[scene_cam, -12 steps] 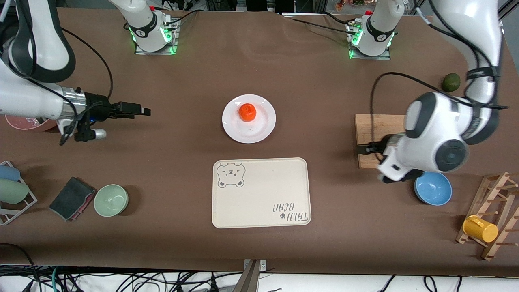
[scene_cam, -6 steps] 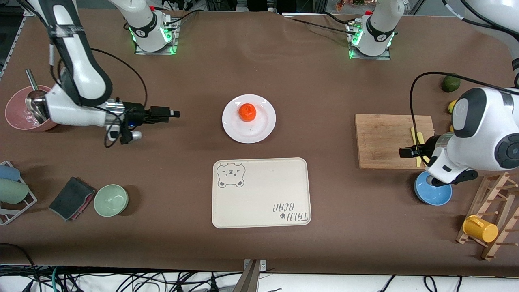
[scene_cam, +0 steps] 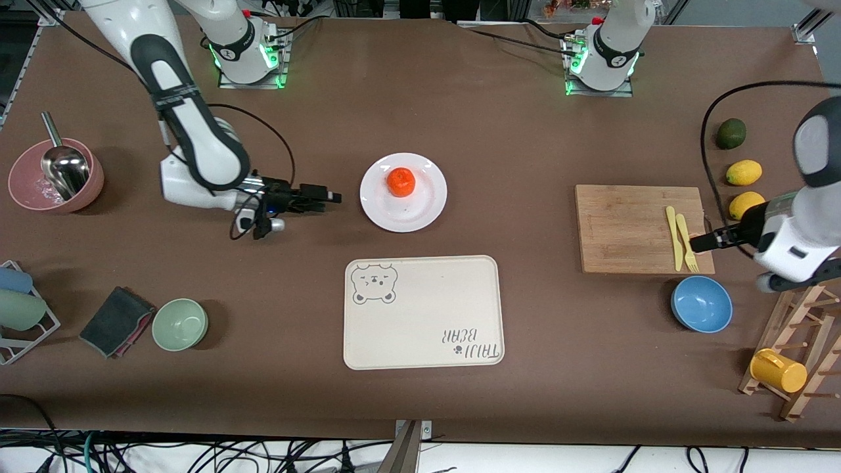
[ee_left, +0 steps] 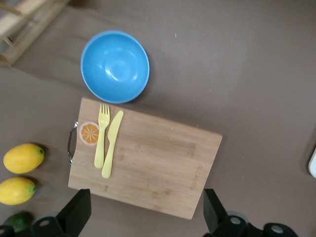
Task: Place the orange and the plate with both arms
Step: 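Move the right gripper to the plate rim and grip it while the left withdraws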
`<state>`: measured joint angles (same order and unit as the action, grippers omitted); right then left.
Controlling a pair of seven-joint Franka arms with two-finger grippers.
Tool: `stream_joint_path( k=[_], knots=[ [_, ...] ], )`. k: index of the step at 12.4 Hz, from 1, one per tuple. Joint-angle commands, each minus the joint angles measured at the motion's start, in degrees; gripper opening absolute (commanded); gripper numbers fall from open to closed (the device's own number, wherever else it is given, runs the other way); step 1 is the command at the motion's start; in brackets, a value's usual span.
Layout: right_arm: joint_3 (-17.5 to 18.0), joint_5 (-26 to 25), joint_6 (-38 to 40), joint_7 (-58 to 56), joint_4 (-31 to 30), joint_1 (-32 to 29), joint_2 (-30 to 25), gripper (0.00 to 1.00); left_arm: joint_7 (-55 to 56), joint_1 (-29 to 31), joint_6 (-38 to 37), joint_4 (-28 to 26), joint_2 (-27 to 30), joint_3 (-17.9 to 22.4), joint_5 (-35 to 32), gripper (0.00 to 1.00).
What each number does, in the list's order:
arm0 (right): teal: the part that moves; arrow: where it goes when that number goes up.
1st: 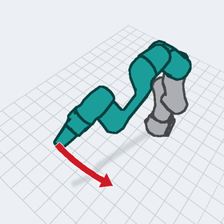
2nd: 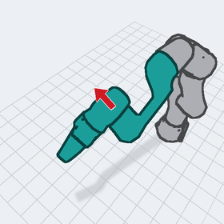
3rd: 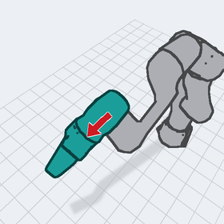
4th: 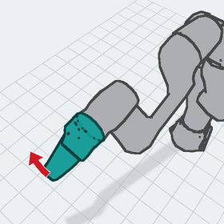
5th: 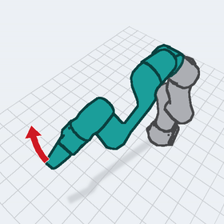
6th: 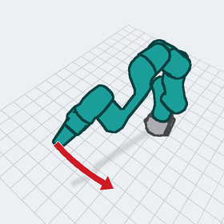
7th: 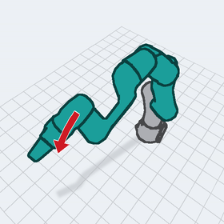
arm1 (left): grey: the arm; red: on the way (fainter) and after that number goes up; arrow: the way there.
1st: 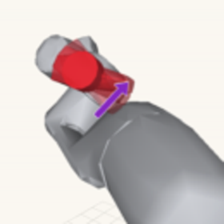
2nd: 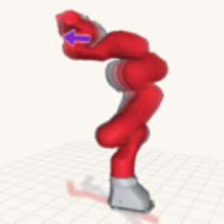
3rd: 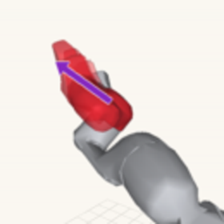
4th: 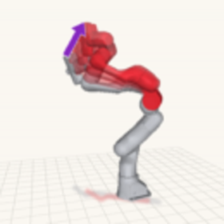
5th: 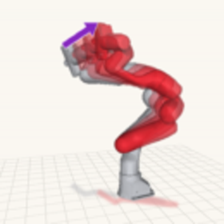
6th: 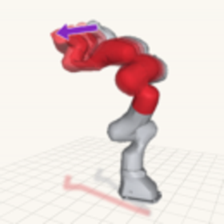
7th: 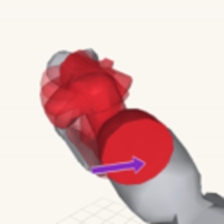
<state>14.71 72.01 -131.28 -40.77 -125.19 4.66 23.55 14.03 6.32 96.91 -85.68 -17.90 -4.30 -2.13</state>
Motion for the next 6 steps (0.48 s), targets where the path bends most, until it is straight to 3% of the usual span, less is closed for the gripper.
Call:
stream_joint_path(
  k=[1,6],
  knots=[
    [4.5,6.5,-6.2,-5.1,-0.1,0.3,2.4,1.00,-1.0,-1.3,3.5,-9.2,9.5,-0.2,0.5,1.00],
    [5.7,12.4,-12.1,-7.4,-0.5,3.9,4.2,1.00,-2.7,-2.9,-3.4,-11.1,17.0,-0.1,3.7,1.00]
  ],
)
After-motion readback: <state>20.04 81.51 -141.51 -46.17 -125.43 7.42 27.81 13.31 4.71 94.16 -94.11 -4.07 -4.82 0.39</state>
